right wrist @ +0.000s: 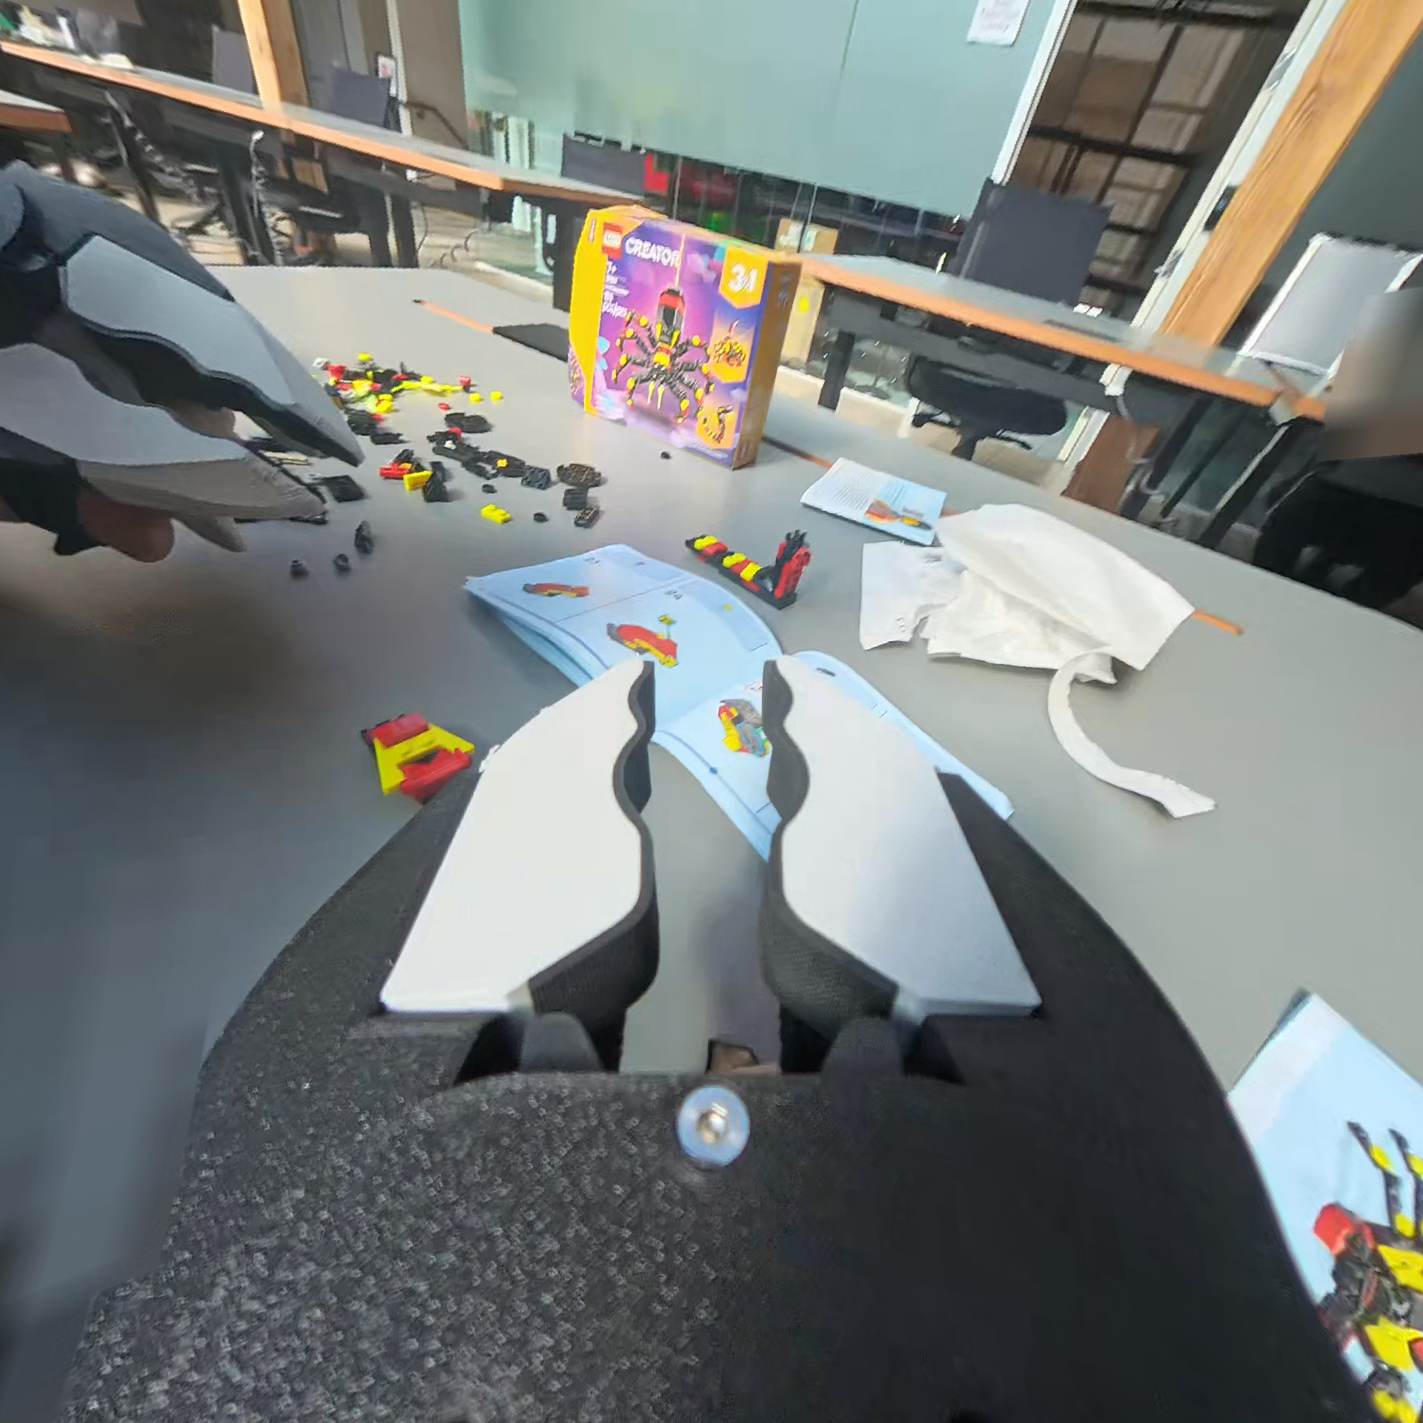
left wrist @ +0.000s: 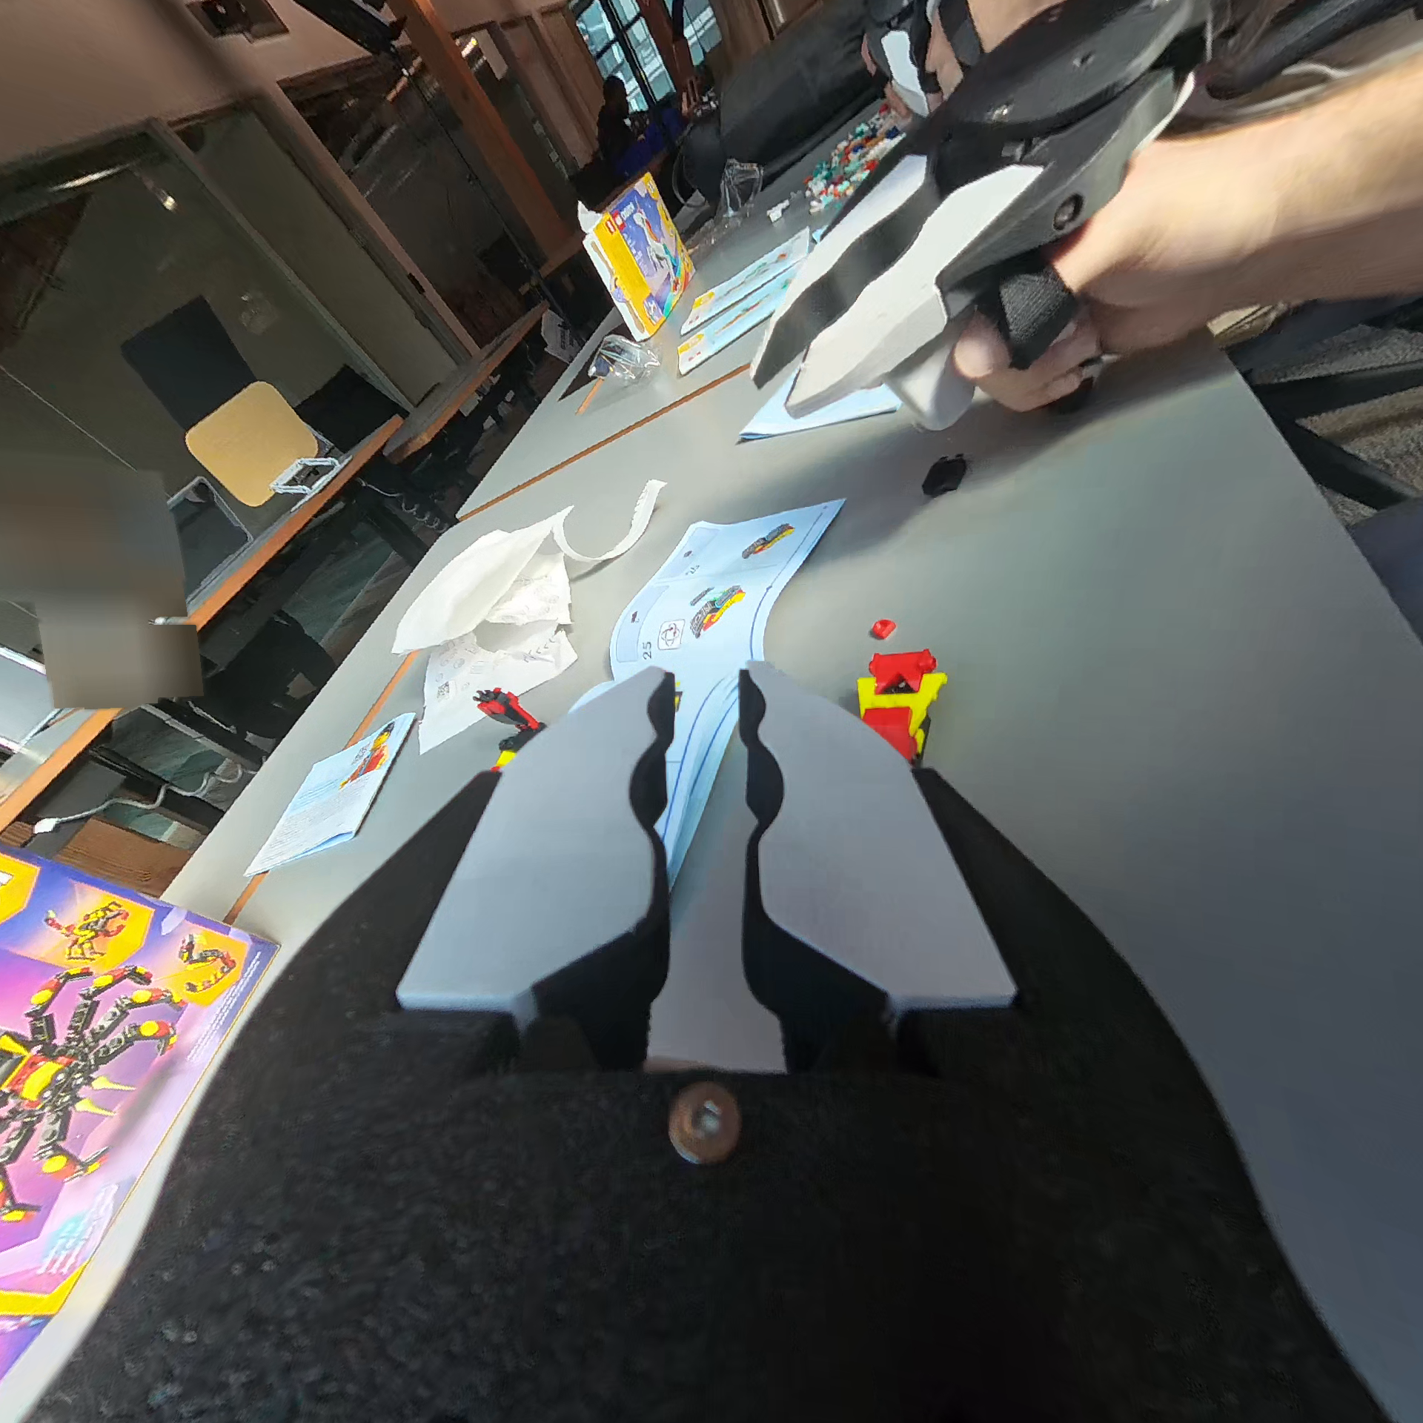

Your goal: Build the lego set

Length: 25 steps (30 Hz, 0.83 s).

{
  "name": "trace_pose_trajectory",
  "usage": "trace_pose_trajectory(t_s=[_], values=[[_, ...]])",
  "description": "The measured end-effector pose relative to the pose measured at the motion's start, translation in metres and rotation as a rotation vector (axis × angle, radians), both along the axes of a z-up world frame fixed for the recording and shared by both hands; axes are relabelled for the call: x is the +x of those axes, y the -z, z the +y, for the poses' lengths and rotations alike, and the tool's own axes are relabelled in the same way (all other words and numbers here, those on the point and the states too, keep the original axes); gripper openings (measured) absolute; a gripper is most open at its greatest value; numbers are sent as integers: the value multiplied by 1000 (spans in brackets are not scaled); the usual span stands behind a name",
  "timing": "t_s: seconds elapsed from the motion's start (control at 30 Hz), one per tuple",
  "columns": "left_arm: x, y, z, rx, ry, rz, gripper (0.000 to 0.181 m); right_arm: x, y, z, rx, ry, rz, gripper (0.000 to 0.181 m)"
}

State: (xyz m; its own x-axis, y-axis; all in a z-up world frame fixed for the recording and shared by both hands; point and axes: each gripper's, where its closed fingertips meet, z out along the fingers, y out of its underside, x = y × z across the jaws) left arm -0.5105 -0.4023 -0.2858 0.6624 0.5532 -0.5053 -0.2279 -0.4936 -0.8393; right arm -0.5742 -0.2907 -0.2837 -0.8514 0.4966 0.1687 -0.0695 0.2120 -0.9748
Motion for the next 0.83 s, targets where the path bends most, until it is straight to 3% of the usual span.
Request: trace_pose_trajectory(t_s=[0.1, 0.17, 0.53, 0.83], values=[[-11, -8, 6, 45, -55, 100, 15, -13, -28, -1, -53, 122, 253, 24], [-17, -9, 12, 32, -67, 160, 15, -15, -39, -1, -104, 146, 308, 24], [-31, -2, 23, 7, -91, 226, 11, -21, -37, 9, -214, 121, 225, 25], [-29, -2, 24, 9, -73, 223, 11, -23, -29, 5, -120, 176, 269, 25]])
